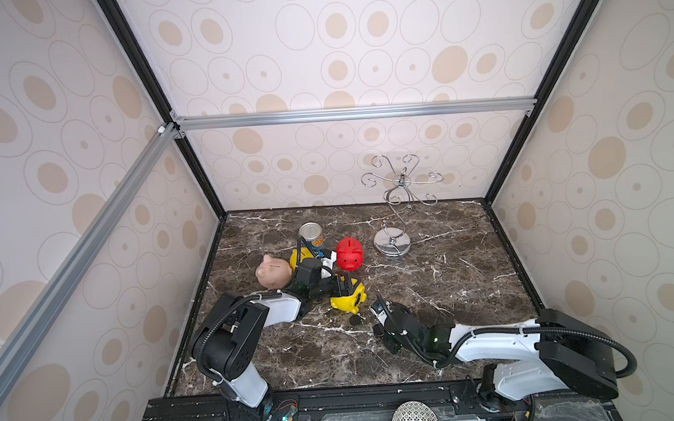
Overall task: Open piggy banks
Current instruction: Place the lid at the center of the board.
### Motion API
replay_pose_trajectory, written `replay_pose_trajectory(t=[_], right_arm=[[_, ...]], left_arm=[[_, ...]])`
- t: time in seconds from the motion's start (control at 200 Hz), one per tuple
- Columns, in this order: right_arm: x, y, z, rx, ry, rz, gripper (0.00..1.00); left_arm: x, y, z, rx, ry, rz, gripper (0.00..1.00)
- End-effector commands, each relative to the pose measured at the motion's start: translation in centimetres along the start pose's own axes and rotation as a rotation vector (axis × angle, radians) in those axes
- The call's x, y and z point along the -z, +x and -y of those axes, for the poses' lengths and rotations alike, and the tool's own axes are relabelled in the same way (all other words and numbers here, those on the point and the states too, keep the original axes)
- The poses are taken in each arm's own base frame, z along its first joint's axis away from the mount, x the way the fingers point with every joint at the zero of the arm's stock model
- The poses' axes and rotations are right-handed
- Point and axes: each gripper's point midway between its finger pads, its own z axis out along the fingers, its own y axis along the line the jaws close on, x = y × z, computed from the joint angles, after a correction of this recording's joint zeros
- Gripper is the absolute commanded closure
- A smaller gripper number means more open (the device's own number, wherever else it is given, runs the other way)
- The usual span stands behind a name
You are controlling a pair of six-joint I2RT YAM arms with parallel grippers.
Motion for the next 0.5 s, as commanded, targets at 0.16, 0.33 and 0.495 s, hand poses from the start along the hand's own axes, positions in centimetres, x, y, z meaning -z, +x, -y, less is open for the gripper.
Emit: replay_pose_trajectory(t=[0.16,0.33,0.495], right_arm=[[1.0,-4.9,-1.4,0.018,-0.041,0.048,0.57],[0.1,-7.8,-3.0,0.008,-0.086,0.073,0.36],[-1.2,-8.9,-3.2,0.014,-0.054,0.077,0.26]], left_arm=[[0.8,0.4,-0.5,0.022,-0.049,-0.006,0.00],[1.9,-2.0,0.3,0.044,-0.047,0.066,0.00],[3.9,-4.9,0.5,0.053,-0.075,0.141,0.00]])
